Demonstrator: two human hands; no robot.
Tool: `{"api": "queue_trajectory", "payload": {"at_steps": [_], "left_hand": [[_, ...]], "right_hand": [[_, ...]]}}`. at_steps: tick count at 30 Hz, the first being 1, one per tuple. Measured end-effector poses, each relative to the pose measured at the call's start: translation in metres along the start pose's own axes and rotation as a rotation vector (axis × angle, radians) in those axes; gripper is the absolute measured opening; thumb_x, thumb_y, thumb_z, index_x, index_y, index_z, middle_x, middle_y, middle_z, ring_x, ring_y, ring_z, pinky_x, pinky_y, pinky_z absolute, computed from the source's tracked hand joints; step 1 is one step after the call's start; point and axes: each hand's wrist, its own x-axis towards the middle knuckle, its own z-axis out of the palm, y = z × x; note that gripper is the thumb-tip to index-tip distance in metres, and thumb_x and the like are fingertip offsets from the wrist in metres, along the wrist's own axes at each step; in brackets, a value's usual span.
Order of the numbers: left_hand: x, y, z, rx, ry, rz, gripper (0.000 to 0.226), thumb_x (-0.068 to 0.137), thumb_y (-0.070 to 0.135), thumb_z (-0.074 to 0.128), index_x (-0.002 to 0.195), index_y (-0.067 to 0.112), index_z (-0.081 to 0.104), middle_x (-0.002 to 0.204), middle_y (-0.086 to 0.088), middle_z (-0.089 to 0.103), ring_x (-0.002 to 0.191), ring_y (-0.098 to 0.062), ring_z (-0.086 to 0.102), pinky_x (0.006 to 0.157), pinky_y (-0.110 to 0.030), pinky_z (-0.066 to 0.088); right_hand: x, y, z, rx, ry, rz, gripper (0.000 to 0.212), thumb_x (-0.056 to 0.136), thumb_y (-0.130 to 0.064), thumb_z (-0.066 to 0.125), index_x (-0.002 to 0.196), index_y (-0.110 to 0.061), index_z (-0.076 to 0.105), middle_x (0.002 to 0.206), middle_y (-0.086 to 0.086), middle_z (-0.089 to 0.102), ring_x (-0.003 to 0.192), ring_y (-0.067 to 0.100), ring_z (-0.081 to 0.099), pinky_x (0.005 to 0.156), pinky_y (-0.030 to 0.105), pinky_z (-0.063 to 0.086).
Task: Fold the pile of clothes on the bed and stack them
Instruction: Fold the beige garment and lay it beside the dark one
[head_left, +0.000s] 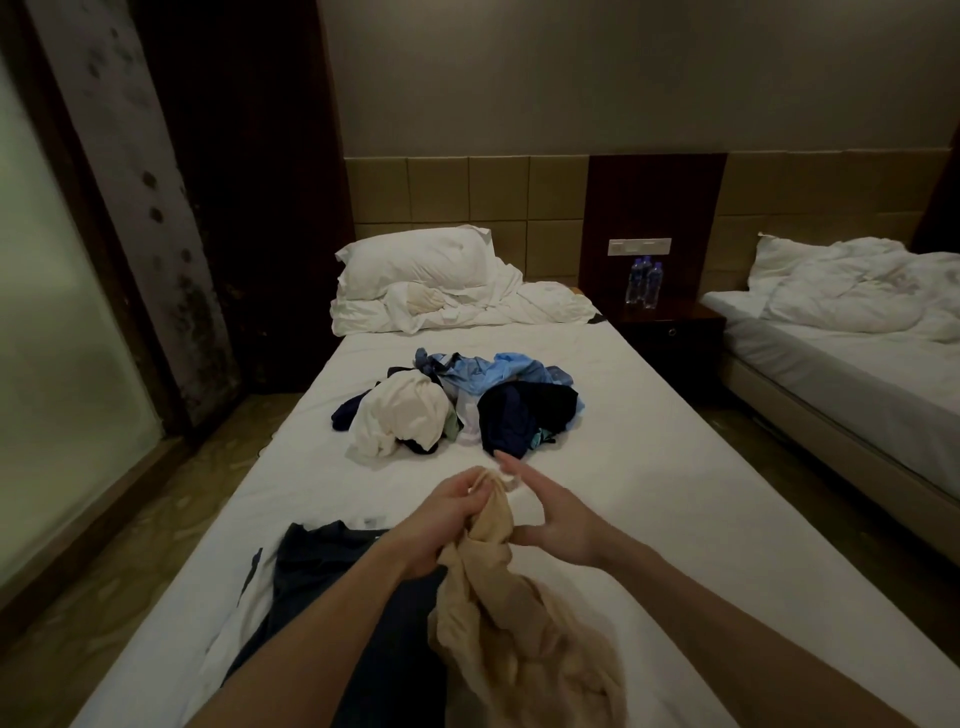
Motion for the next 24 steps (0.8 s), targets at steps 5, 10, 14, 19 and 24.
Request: {"api": "queue_trajectory", "payload": {"at_steps": [5,10,14,19,24], "left_hand": [[-0.013,0.009,-0.008,0.317,-0.076,0.084,0.016,0.099,0.029,0.058,0.090,0.020,0.068,0.083,0.000,0.065,0.078,-0.012,0.060,0.071,-0.028,0.048],[-0.022,0.002,-0.035,0.652,-0.164,0.104,0.046,0.071,0.033,0.086,0.111,0.026,0.065,0.105,0.010,0.067,0.096,-0.010,0.067,0.084,-0.029,0.056],[-0.018,-0.003,-0.048,0.901,-0.110,0.199,0.031,0.075,0.030,0.081,0.098,0.019,0.063,0.094,0.004,0.066,0.084,-0.008,0.062,0.076,-0.033,0.051],[-0.027,0.002,-0.065,0.896,0.126,0.254,0.019,0.085,0.026,0.067,0.074,0.013,0.061,0.071,0.000,0.063,0.064,-0.008,0.055,0.062,-0.028,0.041],[-0.036,0.021,-0.061,0.775,0.381,0.362,0.025,0.085,0.038,0.065,0.066,0.022,0.064,0.063,0.009,0.064,0.059,-0.003,0.055,0.059,-0.017,0.039]], "right_hand": [[0.008,-0.008,-0.006,-0.267,-0.069,0.054,0.008,0.088,-0.015,0.064,0.083,-0.020,0.062,0.084,0.000,0.065,0.082,0.021,0.060,0.072,0.030,0.048],[-0.005,0.000,-0.028,-0.096,0.181,0.113,0.026,0.097,-0.016,0.052,0.072,-0.019,0.048,0.079,-0.001,0.050,0.074,0.014,0.046,0.067,0.031,0.035],[-0.011,-0.009,-0.031,-0.152,0.244,0.054,0.032,0.096,-0.011,0.050,0.069,-0.020,0.034,0.063,-0.006,0.039,0.054,0.003,0.033,0.054,0.025,0.025],[-0.025,-0.017,-0.055,-0.168,0.306,-0.005,0.028,0.088,-0.026,0.071,0.088,-0.013,0.047,0.069,-0.004,0.049,0.057,0.004,0.040,0.054,0.019,0.032],[-0.039,-0.023,-0.085,-0.524,0.047,-0.031,0.044,0.082,-0.033,0.077,0.117,-0.022,0.053,0.109,-0.003,0.049,0.097,0.013,0.050,0.080,0.017,0.040]]}}
